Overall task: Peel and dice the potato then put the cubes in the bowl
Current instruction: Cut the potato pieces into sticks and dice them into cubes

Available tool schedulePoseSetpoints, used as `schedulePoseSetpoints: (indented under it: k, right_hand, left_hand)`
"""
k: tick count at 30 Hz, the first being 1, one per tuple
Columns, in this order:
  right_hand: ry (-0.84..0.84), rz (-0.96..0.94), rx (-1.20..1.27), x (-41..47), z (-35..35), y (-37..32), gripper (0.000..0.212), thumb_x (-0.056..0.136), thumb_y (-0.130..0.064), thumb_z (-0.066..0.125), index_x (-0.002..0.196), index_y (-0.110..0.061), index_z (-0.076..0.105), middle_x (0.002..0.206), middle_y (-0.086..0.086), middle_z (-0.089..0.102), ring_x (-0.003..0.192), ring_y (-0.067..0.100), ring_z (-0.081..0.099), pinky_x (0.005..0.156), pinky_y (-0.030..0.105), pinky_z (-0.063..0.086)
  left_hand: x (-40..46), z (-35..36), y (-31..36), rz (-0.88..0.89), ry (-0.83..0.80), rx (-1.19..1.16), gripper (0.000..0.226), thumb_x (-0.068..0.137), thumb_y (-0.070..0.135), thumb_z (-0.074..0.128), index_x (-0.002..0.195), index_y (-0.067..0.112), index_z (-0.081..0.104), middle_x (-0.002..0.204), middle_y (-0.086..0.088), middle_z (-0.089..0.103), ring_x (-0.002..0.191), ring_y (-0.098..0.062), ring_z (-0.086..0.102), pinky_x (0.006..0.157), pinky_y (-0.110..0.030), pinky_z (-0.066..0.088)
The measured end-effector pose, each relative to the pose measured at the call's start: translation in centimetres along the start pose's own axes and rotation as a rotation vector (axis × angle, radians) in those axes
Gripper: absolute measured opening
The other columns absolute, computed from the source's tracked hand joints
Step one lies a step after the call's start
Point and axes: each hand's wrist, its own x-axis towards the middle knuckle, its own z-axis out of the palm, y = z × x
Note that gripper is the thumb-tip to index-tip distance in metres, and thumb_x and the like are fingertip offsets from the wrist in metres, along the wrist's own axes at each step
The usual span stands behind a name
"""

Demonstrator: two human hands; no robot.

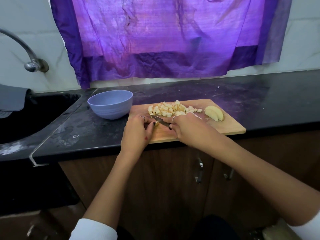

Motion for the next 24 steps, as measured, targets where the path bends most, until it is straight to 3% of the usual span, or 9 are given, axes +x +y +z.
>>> schedulePoseSetpoints:
  k: [3,5,7,11,15,18,24]
  right_hand:
    - [-0.054,0.016,-0.034,1.3,0.0,-0.5,0.033,0.100,-0.027,0.045,0.131,-0.025,0.057,0.100,0.005,0.060,0.075,0.014,0.055,0.059,0.025,0.042]
    - [-0.072,0.006,-0.026,1.9,0.3,-0.8,0.033,0.100,-0.027,0.045,0.131,-0.025,0.057,0.105,0.007,0.062,0.076,0.016,0.056,0.068,0.028,0.049]
    - [-0.074,0.005,-0.024,2.0,0.5,-0.8,0.034,0.101,-0.026,0.044,0.132,-0.025,0.056,0.100,0.007,0.059,0.074,0.015,0.055,0.075,0.031,0.052]
    - [-0.062,-0.003,-0.061,0.6,0.4,-0.1,0.032,0.100,-0.024,0.043,0.129,-0.026,0.057,0.090,0.004,0.050,0.073,0.017,0.055,0.073,0.031,0.053]
    - [0.004,0.012,-0.063,-0.8,0.1,0.4,0.041,0.099,-0.015,0.046,0.135,-0.032,0.051,0.076,-0.001,0.049,0.063,0.014,0.052,0.057,0.028,0.046]
    - [0.012,0.018,0.026,-1.1,0.2,-0.1,0.042,0.101,-0.017,0.043,0.140,-0.032,0.045,0.083,0.005,0.055,0.064,0.016,0.055,0.061,0.031,0.048]
    - [-0.004,0.007,-0.022,-0.5,0.5,-0.7,0.045,0.099,-0.014,0.047,0.139,-0.033,0.046,0.079,0.001,0.045,0.058,0.009,0.044,0.050,0.025,0.036]
  left_hand:
    - [0.0,0.0,0.0,0.014,-0.009,-0.006,0.015,0.091,0.022,0.062,0.099,0.016,0.074,0.097,0.003,0.072,0.085,-0.012,0.061,0.081,-0.032,0.051]
    - [0.1,0.0,0.0,0.016,-0.013,-0.016,0.015,0.091,0.021,0.063,0.098,0.016,0.074,0.096,0.003,0.072,0.085,-0.011,0.061,0.082,-0.033,0.051]
    - [0.0,0.0,0.1,0.013,-0.007,-0.017,0.014,0.091,0.021,0.063,0.097,0.015,0.074,0.095,0.003,0.071,0.084,-0.011,0.061,0.081,-0.033,0.052]
    - [0.0,0.0,0.2,-0.005,-0.005,-0.009,0.015,0.091,0.022,0.063,0.099,0.015,0.073,0.094,0.002,0.071,0.079,-0.008,0.059,0.076,-0.027,0.049]
    - [0.0,-0.2,0.2,-0.019,-0.016,-0.002,0.019,0.092,0.026,0.063,0.101,0.013,0.073,0.091,0.001,0.070,0.075,-0.008,0.057,0.072,-0.024,0.044]
    - [0.0,-0.2,0.3,-0.016,-0.013,0.000,0.020,0.092,0.025,0.063,0.104,0.012,0.072,0.093,-0.001,0.071,0.075,-0.008,0.056,0.073,-0.024,0.044]
    - [0.0,0.0,0.0,0.009,-0.001,0.003,0.017,0.092,0.022,0.062,0.102,0.014,0.073,0.096,0.000,0.071,0.082,-0.012,0.059,0.079,-0.030,0.049]
